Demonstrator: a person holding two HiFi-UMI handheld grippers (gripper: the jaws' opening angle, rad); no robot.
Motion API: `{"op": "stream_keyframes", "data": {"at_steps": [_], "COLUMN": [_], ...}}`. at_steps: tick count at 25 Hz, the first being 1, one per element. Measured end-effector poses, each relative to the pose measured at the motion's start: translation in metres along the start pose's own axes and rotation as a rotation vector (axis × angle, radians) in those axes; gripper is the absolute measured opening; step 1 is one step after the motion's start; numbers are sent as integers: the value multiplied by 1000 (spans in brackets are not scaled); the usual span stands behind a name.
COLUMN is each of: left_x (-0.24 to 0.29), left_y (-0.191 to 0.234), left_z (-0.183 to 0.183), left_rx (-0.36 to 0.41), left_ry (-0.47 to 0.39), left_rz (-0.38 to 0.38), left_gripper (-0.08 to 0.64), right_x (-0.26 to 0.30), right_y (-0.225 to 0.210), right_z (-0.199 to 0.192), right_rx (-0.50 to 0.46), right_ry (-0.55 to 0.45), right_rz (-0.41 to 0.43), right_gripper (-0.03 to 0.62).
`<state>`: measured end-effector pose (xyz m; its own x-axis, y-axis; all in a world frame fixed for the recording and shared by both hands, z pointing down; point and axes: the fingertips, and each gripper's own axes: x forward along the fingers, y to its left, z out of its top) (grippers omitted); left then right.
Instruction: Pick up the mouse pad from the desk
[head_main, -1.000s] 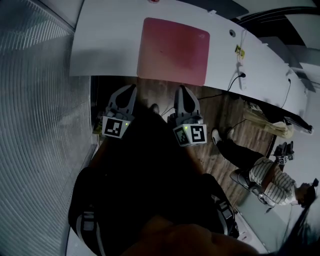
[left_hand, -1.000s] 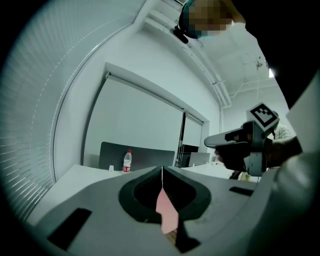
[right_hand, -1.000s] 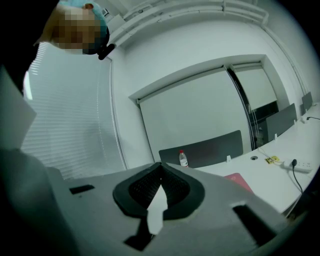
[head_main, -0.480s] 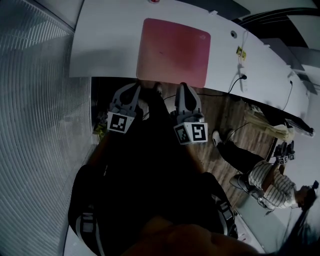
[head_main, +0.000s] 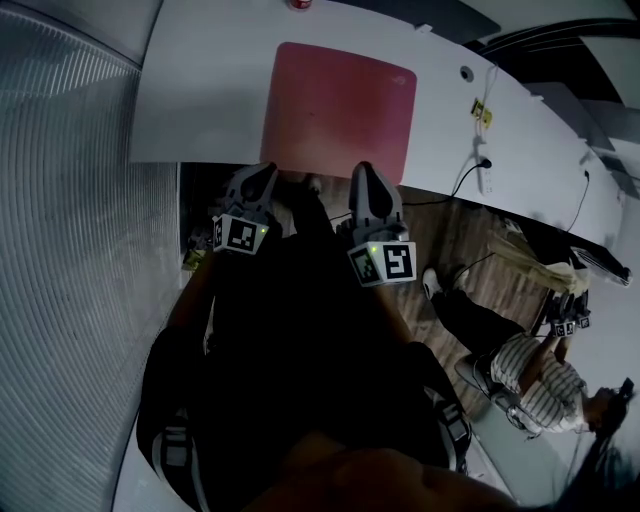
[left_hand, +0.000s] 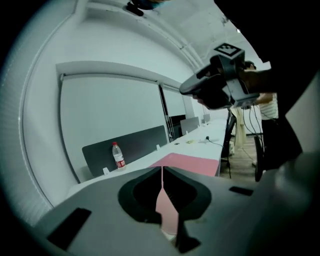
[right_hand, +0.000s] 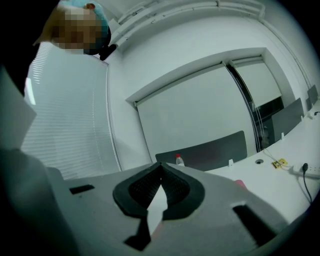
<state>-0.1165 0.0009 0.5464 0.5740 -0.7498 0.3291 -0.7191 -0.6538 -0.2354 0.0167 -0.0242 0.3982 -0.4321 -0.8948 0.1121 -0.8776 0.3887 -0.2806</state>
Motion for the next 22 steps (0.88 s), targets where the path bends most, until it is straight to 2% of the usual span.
{"op": "stream_keyframes", "data": {"at_steps": [3, 8, 11, 13, 22], "left_x": [16, 37, 51, 58, 77], "left_y": [-10, -29, -44, -52, -81], "left_z": [-15, -64, -95, -108, -177], "left_rx": [82, 137, 165, 197, 447], "left_ry": [84, 228, 300, 339, 515], "left_rz": [-69, -176, -240, -274, -399], "left_gripper": [6, 14, 139, 153, 195], "right_x": [4, 6, 5, 4, -2], "right_y": [-13, -32, -45, -52, -69], "right_z": [3, -4, -12, -16, -23], "right_rx": [15, 26, 29, 32, 43], "right_ry": [1, 14, 17, 20, 33], "right_rz": [0, -23, -36, -43, -63], "right_gripper": [0, 1, 0, 0, 1]}}
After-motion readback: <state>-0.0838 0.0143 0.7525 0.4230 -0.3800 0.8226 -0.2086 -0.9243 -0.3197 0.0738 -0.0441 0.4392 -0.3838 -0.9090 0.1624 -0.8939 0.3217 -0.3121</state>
